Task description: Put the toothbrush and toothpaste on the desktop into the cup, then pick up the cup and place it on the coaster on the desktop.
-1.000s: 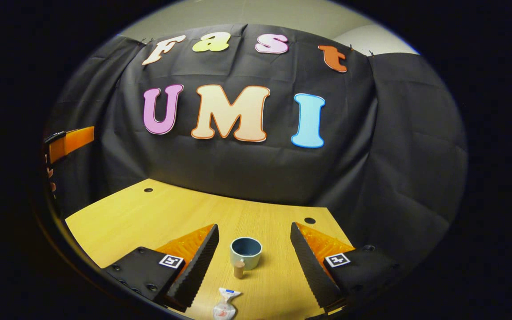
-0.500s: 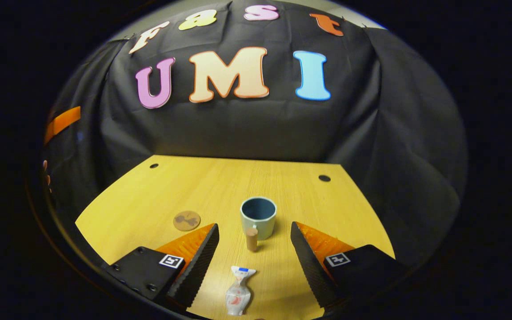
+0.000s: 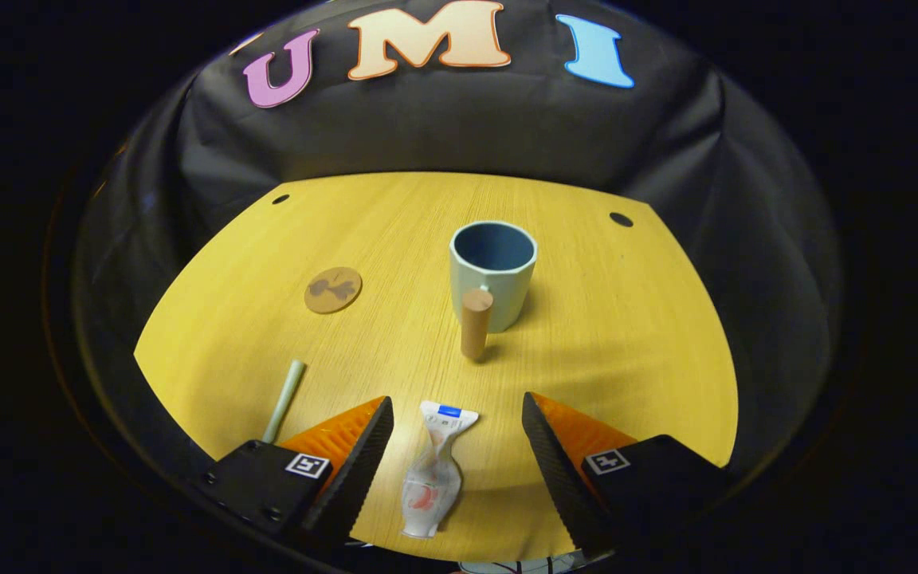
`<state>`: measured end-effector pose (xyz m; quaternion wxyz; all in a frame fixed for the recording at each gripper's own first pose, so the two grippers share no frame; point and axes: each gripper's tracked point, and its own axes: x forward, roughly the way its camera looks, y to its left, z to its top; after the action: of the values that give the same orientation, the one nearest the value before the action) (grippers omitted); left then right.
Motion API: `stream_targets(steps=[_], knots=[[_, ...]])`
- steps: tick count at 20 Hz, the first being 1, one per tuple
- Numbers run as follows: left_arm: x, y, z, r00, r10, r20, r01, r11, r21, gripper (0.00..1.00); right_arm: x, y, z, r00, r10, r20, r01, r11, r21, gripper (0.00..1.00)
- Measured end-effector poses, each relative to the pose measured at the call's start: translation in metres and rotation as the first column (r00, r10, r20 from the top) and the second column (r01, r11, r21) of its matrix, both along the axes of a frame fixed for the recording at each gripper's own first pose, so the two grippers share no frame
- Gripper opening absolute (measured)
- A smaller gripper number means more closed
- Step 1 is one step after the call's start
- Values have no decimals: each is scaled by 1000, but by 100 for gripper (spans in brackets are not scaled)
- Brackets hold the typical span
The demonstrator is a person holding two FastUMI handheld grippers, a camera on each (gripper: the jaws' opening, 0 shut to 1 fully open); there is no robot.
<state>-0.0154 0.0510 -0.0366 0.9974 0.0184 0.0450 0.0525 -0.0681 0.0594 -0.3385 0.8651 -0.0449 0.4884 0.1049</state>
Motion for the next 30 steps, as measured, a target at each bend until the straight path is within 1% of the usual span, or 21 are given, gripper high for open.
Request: stream_targets(steps=[3,7,12,14,15,16,18,19,22,23,24,25,27,30], knots=[[-4,4,-6,1000,17,-16,-17,1000,1,93,-6,-3,-21,997,1,-72,-2,1000,-17,100],[-7,9,-12,999,32,-36,-32,999,11,93,-19,-3,-48,984,9,-179,-15,999,-36,100],[-10,13,-22,996,47,-69,-47,999,8,94,-26,3,-67,967,37,-250,-51,997,-49,99],[-10,13,-24,996,48,-76,-48,999,8,94,-30,6,-73,955,57,-290,-74,996,-50,95],[-9,13,-25,996,48,-80,-47,999,9,94,-24,6,-67,958,70,-279,-90,994,-61,88],[-8,12,-25,996,48,-81,-47,999,9,94,-24,6,-73,955,74,-286,-96,994,-61,86],[-7,11,-30,995,45,-94,-44,999,5,94,-21,3,-74,953,68,-294,-95,992,-78,77],[-6,10,-32,994,43,-99,-43,999,1,94,-22,2,-75,950,61,-307,-88,993,-77,60],[-1,6,-34,994,37,-107,-37,999,-7,94,-25,1,-76,939,51,-340,-86,992,-91,51],[-2,4,-34,994,34,-107,-34,999,-5,94,-26,0,-76,935,48,-352,-87,992,-95,45],[-1,3,-34,994,29,-107,-30,1000,-4,94,-27,-2,-74,933,47,-358,-86,992,-96,41],[0,0,-35,994,23,-109,-24,1000,-4,94,-27,-3,-74,932,53,-359,-93,991,-95,30],[1,-4,-41,992,12,-124,-13,1000,-8,94,-27,-2,-72,931,70,-358,-107,991,-84,23],[2,-16,-61,982,-22,-185,16,999,-33,94,-27,-2,-74,935,54,-349,-85,993,-76,23]])
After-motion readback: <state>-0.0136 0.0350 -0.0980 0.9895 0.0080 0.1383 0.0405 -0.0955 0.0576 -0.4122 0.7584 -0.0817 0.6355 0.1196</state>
